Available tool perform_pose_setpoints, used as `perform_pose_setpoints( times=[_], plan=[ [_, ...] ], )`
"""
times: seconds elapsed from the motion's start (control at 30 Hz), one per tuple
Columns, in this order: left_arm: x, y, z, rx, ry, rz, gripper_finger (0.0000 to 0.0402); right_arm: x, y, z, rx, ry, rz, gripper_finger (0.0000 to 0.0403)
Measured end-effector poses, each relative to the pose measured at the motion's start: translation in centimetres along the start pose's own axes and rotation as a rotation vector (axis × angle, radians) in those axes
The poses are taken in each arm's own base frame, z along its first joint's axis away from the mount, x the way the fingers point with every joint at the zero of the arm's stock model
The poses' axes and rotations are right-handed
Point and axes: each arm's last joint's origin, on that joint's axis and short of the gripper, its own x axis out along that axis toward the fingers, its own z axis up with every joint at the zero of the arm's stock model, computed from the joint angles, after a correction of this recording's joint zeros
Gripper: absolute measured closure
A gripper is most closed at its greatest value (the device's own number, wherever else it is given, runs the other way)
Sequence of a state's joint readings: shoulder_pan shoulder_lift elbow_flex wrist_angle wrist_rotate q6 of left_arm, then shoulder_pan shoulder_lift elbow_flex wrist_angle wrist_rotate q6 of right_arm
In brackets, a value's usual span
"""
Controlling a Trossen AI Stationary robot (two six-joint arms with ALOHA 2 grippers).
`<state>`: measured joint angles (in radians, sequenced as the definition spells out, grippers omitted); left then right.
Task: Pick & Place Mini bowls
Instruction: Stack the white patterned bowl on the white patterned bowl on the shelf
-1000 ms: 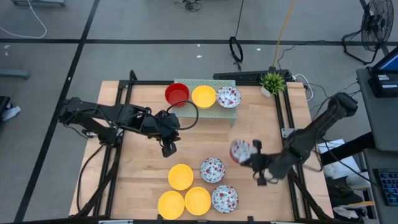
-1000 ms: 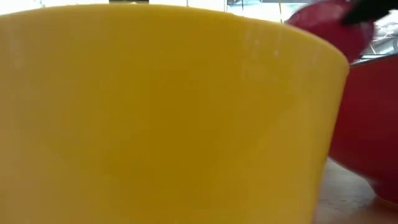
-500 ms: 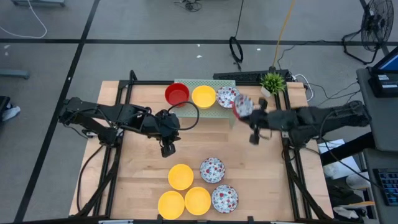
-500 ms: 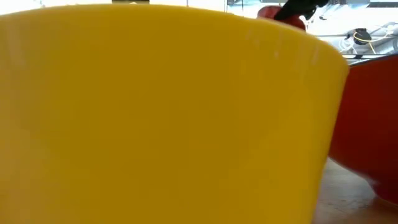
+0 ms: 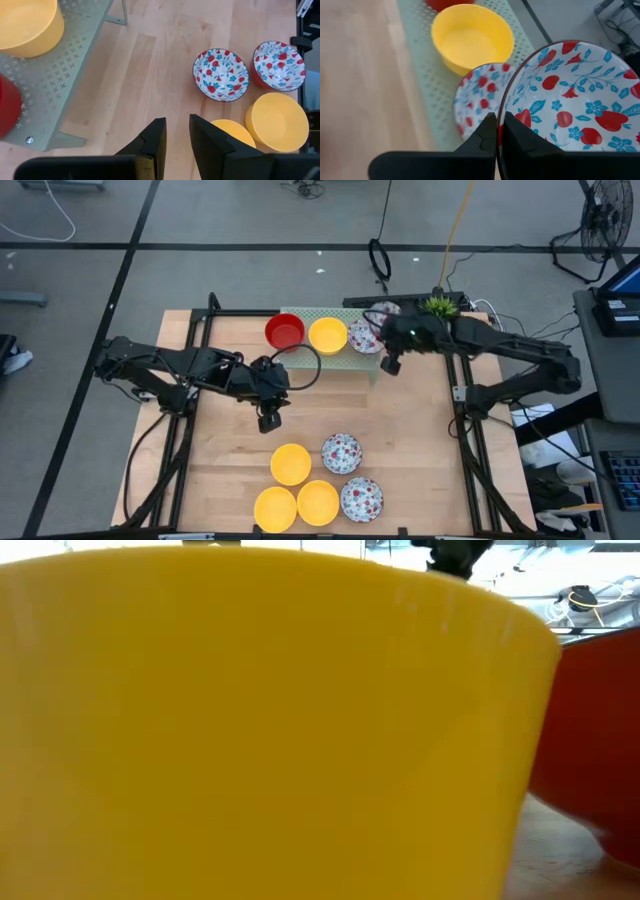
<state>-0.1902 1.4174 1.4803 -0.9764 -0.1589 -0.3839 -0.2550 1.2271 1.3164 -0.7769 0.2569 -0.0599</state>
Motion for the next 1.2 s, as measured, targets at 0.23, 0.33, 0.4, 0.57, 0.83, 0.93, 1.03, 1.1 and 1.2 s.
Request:
perform_pose_setpoints(
  times=[0.23, 0.33, 0.4, 0.57, 0.83, 0.93, 1.03, 1.1, 1.2],
  plan=[
    [0.0, 0.0, 0.0, 0.023, 0.000, 0.000, 0.0314, 3.4, 0.0, 0.3, -0.031, 0.139, -0.011, 0.0400],
    [0.0, 0.0, 0.0, 0.023, 0.000, 0.000, 0.0314, 4.5, 0.2, 0.2, -0.058, 0.172, -0.006, 0.0400],
    [0.0, 0.0, 0.0, 0.026, 0.000, 0.000, 0.0314, 5.1, 0.4, 0.2, -0.068, 0.186, -0.005, 0.0400],
    [0.0, 0.0, 0.0, 0.061, 0.001, 0.001, 0.0314, 6.3, 0.8, 0.4, -0.083, 0.187, 0.043, 0.0400],
    [0.0, 0.0, 0.0, 0.102, 0.001, 0.001, 0.0314, 7.0, 1.6, 0.7, -0.077, 0.155, 0.133, 0.0399],
    [0.0, 0.0, 0.0, 0.102, 0.001, 0.001, 0.0314, 6.7, 2.0, 0.8, -0.087, 0.152, 0.141, 0.0399],
    [0.0, 0.0, 0.0, 0.102, -0.002, 0.008, 0.0314, 6.2, 2.4, 0.8, -0.100, 0.147, 0.155, 0.0395],
    [0.0, 0.0, 0.0, 0.102, -0.005, 0.017, 0.0314, 6.2, 2.7, 0.8, -0.104, 0.141, 0.159, 0.0385],
    [0.0, 0.1, 0.0, 0.102, -0.008, 0.025, 0.0314, 6.2, 2.8, 0.8, -0.109, 0.140, 0.160, 0.0356]
  ],
)
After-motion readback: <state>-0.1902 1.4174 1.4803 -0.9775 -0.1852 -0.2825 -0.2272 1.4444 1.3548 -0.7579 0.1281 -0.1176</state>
